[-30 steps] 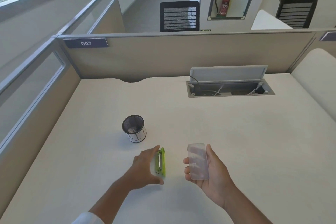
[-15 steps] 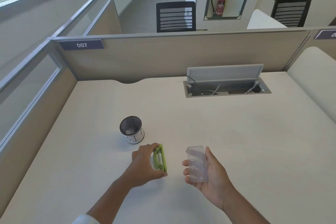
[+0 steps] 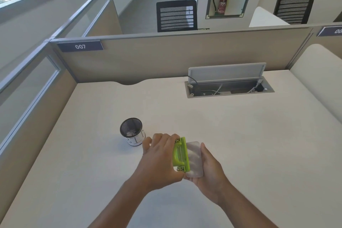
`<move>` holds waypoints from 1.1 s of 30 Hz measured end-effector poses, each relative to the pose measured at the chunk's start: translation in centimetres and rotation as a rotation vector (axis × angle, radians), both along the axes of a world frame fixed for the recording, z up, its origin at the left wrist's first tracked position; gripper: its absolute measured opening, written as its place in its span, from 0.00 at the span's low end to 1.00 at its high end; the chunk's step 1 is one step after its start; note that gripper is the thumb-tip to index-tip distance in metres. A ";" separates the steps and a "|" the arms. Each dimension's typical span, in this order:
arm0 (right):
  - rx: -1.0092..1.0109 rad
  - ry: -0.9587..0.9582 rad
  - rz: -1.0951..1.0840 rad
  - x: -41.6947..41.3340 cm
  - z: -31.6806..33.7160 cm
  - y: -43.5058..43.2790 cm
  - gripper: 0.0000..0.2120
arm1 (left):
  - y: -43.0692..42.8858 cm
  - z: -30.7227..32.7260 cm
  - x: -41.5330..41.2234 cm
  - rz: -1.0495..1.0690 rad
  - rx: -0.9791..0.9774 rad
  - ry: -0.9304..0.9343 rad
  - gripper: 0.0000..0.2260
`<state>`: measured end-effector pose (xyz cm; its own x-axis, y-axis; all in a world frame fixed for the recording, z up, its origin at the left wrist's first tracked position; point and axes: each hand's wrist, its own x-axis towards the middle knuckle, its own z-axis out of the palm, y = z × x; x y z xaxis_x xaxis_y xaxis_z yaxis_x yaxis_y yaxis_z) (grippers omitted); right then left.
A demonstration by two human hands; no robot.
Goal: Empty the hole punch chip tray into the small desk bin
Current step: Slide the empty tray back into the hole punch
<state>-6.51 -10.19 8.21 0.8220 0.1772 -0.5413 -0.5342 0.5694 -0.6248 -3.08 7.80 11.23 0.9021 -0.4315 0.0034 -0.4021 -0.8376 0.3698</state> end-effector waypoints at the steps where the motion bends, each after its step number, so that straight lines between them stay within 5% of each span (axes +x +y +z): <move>1: -0.004 -0.003 -0.002 0.0 0.0 0.1 0.30 | -0.3 0.1 -0.2 -0.005 0.022 -0.020 0.39; 33: -0.021 -0.014 -0.042 -0.6 0.6 0.8 0.25 | -2.8 0.8 -1.9 -0.021 0.044 -0.072 0.35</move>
